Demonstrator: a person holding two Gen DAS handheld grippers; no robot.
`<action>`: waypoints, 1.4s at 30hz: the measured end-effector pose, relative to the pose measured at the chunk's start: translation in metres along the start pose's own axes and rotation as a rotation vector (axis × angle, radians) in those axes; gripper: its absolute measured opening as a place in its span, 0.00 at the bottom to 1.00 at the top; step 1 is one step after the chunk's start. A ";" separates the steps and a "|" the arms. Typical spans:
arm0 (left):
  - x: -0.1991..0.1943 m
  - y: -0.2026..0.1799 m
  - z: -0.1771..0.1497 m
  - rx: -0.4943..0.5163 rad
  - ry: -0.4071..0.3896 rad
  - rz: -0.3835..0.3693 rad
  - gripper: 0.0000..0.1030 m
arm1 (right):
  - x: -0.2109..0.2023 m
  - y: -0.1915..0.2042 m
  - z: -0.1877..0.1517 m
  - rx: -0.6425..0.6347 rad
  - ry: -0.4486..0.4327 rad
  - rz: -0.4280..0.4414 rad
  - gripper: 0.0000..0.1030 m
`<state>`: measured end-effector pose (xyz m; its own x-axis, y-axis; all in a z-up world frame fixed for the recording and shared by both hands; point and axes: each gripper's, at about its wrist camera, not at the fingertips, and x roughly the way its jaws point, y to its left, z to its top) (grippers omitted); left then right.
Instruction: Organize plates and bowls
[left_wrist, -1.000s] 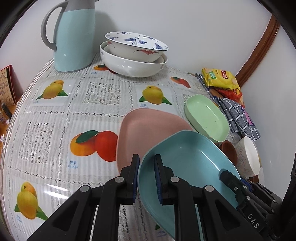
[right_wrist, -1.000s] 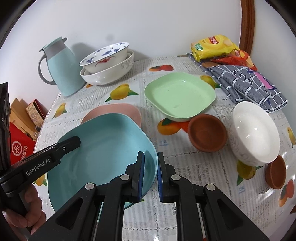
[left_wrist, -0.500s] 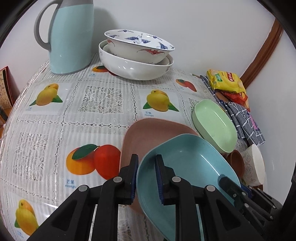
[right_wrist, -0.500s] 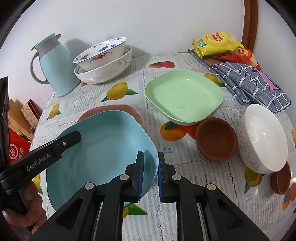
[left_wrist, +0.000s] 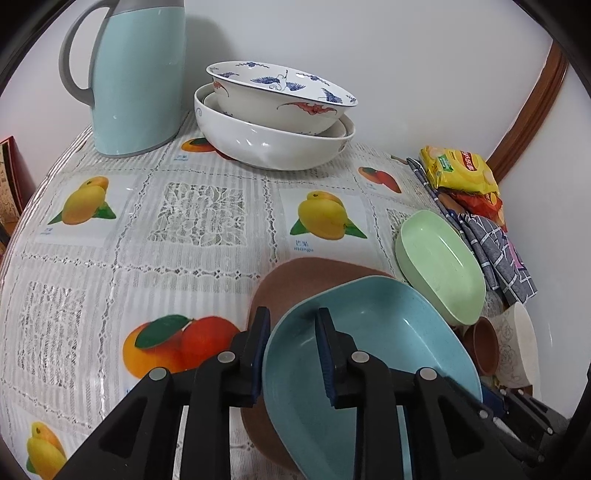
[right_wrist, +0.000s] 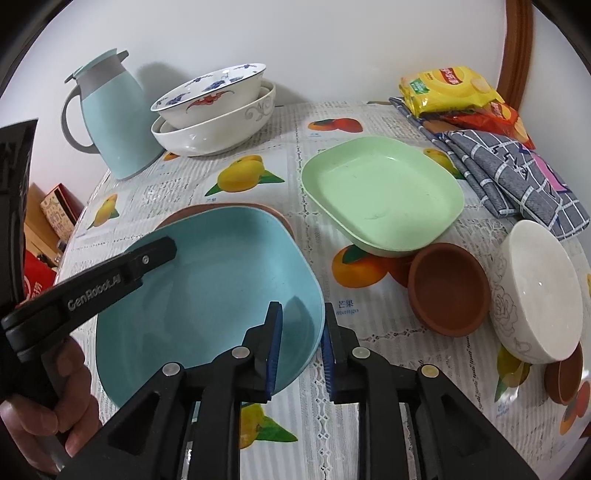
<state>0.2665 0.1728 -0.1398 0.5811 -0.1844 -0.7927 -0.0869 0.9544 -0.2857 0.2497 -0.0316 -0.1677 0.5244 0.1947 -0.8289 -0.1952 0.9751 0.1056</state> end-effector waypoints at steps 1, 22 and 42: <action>0.001 0.000 0.001 0.000 -0.002 0.000 0.25 | 0.001 0.000 0.000 -0.004 0.003 0.005 0.21; 0.011 -0.008 0.019 0.018 -0.064 0.030 0.38 | 0.003 0.016 0.004 -0.058 0.027 0.040 0.43; -0.028 0.010 0.008 0.002 -0.075 0.057 0.54 | -0.022 0.006 -0.009 -0.050 0.012 0.100 0.50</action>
<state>0.2561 0.1894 -0.1161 0.6341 -0.1116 -0.7651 -0.1201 0.9633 -0.2400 0.2299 -0.0315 -0.1533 0.4901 0.2897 -0.8221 -0.2872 0.9442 0.1614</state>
